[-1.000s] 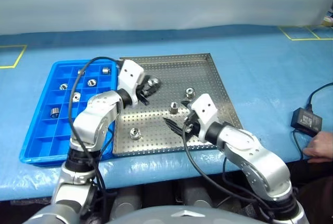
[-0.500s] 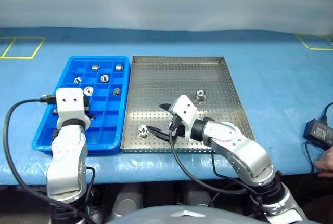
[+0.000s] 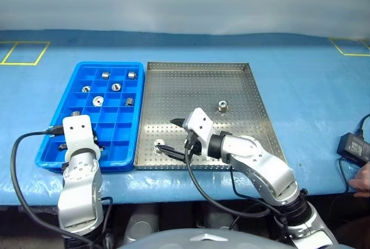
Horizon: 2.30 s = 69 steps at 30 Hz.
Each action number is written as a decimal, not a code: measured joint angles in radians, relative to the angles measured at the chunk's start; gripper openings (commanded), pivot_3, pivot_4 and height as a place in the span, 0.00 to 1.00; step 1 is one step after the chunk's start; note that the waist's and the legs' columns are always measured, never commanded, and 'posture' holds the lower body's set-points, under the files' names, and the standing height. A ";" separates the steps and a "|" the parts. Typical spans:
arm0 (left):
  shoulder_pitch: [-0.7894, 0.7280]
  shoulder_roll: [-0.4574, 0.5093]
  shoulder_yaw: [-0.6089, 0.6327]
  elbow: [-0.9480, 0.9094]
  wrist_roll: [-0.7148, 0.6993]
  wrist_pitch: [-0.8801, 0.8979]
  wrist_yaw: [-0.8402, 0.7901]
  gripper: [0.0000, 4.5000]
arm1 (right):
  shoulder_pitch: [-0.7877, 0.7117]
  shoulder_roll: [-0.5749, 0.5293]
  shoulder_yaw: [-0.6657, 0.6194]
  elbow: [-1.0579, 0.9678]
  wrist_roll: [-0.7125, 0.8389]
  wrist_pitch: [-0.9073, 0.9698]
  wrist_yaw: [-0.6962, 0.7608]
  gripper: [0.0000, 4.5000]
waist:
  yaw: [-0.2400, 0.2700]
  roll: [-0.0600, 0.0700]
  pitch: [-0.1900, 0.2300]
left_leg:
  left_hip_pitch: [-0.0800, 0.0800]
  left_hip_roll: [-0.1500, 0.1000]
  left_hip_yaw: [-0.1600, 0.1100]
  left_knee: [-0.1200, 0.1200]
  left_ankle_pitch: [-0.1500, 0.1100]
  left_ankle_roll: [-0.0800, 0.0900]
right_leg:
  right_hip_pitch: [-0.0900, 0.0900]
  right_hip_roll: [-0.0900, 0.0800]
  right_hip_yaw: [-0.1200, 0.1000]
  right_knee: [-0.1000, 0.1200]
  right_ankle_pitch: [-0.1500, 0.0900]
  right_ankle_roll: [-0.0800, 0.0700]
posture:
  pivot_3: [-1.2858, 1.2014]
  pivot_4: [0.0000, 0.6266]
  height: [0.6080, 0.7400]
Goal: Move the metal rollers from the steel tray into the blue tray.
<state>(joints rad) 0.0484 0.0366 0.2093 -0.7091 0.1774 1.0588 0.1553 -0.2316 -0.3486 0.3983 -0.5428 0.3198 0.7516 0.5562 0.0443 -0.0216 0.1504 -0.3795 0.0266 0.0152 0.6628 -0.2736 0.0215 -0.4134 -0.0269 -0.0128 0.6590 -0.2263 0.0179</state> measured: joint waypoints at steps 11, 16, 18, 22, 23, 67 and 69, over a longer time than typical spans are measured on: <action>-0.144 0.178 -0.084 -0.003 -0.192 -0.041 -0.305 0.97 | 0.076 -0.040 -0.058 -0.060 0.003 0.033 -0.048 1.00 | -0.006 0.000 0.000 | -0.001 0.000 0.000 0.000 0.000 0.000 | -0.001 0.000 0.000 0.000 0.000 -0.001 | 0.56 0.24 1.00; -0.215 0.442 -0.179 0.007 -0.387 0.004 -0.626 0.97 | 0.111 -0.059 -0.108 -0.075 0.004 0.065 -0.075 1.00 | -0.014 0.001 0.000 | 0.000 0.001 0.000 -0.001 0.000 0.000 | -0.001 0.002 -0.001 0.001 -0.002 -0.003 | 0.56 0.24 1.00; -0.256 0.571 -0.241 0.030 -0.454 0.020 -0.757 0.97 | 0.129 -0.063 -0.119 -0.087 0.004 0.068 -0.084 1.00 | -0.016 0.001 0.000 | 0.000 0.001 0.000 -0.001 0.000 0.000 | -0.001 0.002 -0.001 0.001 -0.002 -0.003 | 0.55 0.24 1.00; -0.353 0.728 -0.386 0.115 -0.511 0.002 -0.951 0.97 | 0.151 -0.058 -0.131 -0.099 0.003 0.069 -0.109 1.00 | -0.022 0.002 0.001 | 0.000 0.001 0.001 -0.002 0.000 0.000 | -0.002 0.002 -0.001 0.001 -0.004 -0.001 | 0.54 0.24 1.00; -0.380 0.759 -0.425 0.135 -0.511 -0.015 -0.988 0.97 | 0.157 -0.051 -0.130 -0.104 0.003 0.070 -0.116 1.00 | -0.023 0.002 0.001 | 0.000 0.001 0.001 -0.002 0.000 0.000 | -0.002 0.002 -0.001 0.001 -0.004 -0.001 | 0.53 0.24 1.00; -0.474 0.745 -0.596 0.389 -0.333 -0.278 -1.179 0.97 | 0.216 -0.010 -0.129 -0.151 0.002 0.087 -0.207 1.00 | -0.063 0.001 0.001 | -0.001 0.001 0.004 0.000 0.000 0.001 | -0.003 0.002 0.002 0.001 -0.004 0.004 | 0.51 0.24 1.00; -0.476 0.695 -0.535 0.388 -0.347 -0.263 -1.121 0.97 | 0.215 -0.009 -0.129 -0.151 0.002 0.087 -0.207 1.00 | -0.059 0.001 0.001 | -0.001 0.001 0.004 0.001 0.000 0.001 | -0.003 0.002 0.002 0.001 -0.004 0.005 | 0.51 0.24 1.00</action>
<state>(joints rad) -0.4278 0.7311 -0.3261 -0.3211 -0.1697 0.7955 -0.9660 -0.0169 -0.3576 0.2695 -0.6939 0.3216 0.8388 0.3495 -0.0151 -0.0201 0.1512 -0.3805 0.0276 0.0192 0.6633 -0.2739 0.0222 -0.4162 -0.0250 -0.0109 0.6597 -0.2300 0.0227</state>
